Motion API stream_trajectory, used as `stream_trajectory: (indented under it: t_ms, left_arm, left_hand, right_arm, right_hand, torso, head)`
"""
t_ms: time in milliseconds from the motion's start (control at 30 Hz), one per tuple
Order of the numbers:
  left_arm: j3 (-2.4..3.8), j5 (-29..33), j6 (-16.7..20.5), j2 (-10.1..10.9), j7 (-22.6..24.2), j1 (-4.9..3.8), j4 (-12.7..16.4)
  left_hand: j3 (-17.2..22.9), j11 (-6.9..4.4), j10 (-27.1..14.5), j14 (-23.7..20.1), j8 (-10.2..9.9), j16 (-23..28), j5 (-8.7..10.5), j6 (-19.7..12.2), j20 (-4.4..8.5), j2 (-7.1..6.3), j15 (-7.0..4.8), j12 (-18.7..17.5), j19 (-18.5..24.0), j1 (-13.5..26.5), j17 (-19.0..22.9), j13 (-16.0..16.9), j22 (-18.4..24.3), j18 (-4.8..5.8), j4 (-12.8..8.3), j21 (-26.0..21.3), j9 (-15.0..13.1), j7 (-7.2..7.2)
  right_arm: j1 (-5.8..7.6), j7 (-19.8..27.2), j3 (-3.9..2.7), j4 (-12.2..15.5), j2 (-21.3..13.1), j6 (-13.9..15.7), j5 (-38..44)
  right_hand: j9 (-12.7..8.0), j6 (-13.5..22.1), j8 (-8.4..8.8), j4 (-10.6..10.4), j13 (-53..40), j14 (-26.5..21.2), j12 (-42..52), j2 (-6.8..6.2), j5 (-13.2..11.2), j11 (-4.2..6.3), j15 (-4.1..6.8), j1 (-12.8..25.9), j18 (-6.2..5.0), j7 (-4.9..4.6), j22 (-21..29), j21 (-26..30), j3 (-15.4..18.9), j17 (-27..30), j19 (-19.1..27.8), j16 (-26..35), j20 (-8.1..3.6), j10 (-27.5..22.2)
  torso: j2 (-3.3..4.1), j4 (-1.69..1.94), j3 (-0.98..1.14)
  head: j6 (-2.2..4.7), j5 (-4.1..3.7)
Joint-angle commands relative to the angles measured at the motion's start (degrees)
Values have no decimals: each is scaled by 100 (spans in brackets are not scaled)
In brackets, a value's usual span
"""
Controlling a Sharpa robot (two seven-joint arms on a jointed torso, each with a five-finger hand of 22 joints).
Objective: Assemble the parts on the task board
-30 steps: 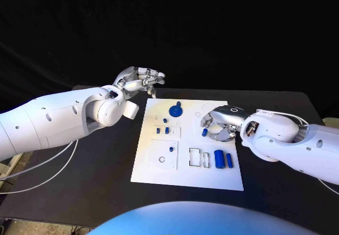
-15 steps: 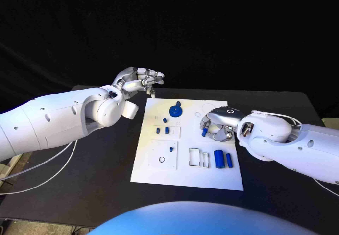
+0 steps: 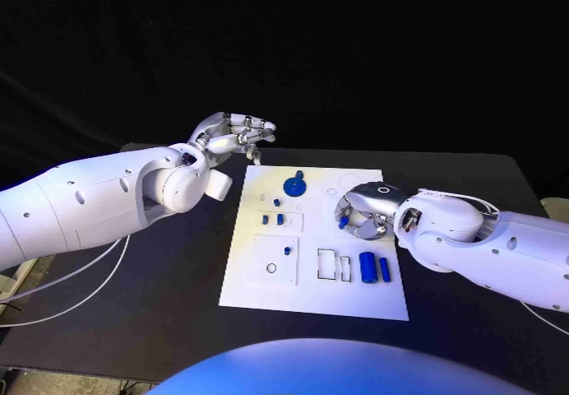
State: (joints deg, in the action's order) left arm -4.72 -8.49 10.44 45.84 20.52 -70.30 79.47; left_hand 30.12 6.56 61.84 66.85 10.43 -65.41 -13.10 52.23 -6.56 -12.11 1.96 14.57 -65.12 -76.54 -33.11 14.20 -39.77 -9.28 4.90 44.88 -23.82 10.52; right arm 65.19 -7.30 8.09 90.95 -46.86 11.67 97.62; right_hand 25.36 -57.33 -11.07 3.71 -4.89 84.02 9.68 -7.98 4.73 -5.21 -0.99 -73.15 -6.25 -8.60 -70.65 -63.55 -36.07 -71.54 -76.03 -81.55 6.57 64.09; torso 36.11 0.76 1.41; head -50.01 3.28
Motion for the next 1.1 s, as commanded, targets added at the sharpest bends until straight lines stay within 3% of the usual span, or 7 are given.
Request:
stream_trajectory:
  t_ms: [33, 133, 367, 600, 833, 1100]
  left_arm:
    - [5, 33, -109, -5, 1, -6, 15]
    - [5, 33, -115, -5, -4, -6, 14]
    - [5, 33, -119, -4, -11, -6, 10]
    - [5, 33, -117, -4, -13, -6, 0]
    - [5, 33, -118, -23, -10, -6, -31]
    - [5, 34, -129, -74, -2, -5, -89]
  left_hand:
    - [6, -15, -37, -46, -20, -21, -22, -26, -30, 12, -8, 28, 1, -37, -3, 10, 1, -112, -5, -12, 6, 12]
    - [6, -15, -37, -46, -20, -21, -22, -26, -30, 12, -8, 28, 1, -37, -3, 10, 1, -112, -5, -12, 6, 12]
    - [7, -15, -38, -48, -19, -22, -21, -26, -30, 16, -8, 33, -5, -42, 0, 12, -8, -110, -5, -4, 6, 12]
    - [7, -15, -38, -48, -19, -22, -21, -26, -30, 16, -8, 33, -5, -42, 0, 12, -8, -110, -5, -4, 6, 12]
    - [9, -15, -42, -51, -18, -23, -22, -27, -30, 18, -9, 38, -3, -52, 4, 14, -1, -112, -10, -10, 6, 11]
    - [9, -15, -42, -51, -18, -23, -22, -27, -30, 18, -9, 38, -3, -52, 4, 14, -1, -112, -10, -10, 6, 11]
  right_arm:
    - [-21, -37, 10, 4, 12, 94, 108]
    - [-25, -78, 10, 9, 9, 206, 126]
    - [-26, -125, 10, 105, -55, 513, 140]
    - [59, -142, -7, 393, -223, 633, -29]
    - [216, -120, -31, 939, -380, 752, -265]
    - [203, -39, -31, 1247, -24, 876, -251]
  right_hand:
    - [8, -42, -29, -15, -9, 246, 34, 40, -46, 8, 44, 25, 29, 4, -17, -34, -12, -9, -37, -39, -11, 64]
    - [15, -59, -38, -44, -13, 249, 47, 57, -79, 18, 51, 48, 32, 12, -28, -43, -11, -19, -45, -47, -17, 100]
    - [110, -242, -181, -82, -82, 270, 166, 284, -151, 118, 131, -27, 61, 96, -148, -187, -82, -104, -138, -100, -77, 383]
    - [134, -253, -206, -78, -91, 274, 168, 302, -150, 131, 143, -36, 67, 106, -167, -208, -96, -117, -151, -109, -92, 414]
    - [157, -253, -225, -93, -96, 275, 157, 270, -147, 131, 147, 5, 71, 110, -177, -216, -69, -121, -158, -113, -101, 424]
    - [161, -252, -228, -92, -97, 275, 154, 263, -145, 133, 147, 7, 69, 111, -170, -205, -66, -121, -153, -114, -102, 424]
  torso:
    - [-4, -1, -4]
    - [-6, 1, -4]
    - [-6, 3, -5]
    - [-11, -1, -11]
    - [-20, -3, -11]
    - [-22, 2, -9]
  head:
    - [1, -2]
    - [1, -5]
    - [1, -12]
    - [1, -13]
    - [1, -4]
    - [1, 115]
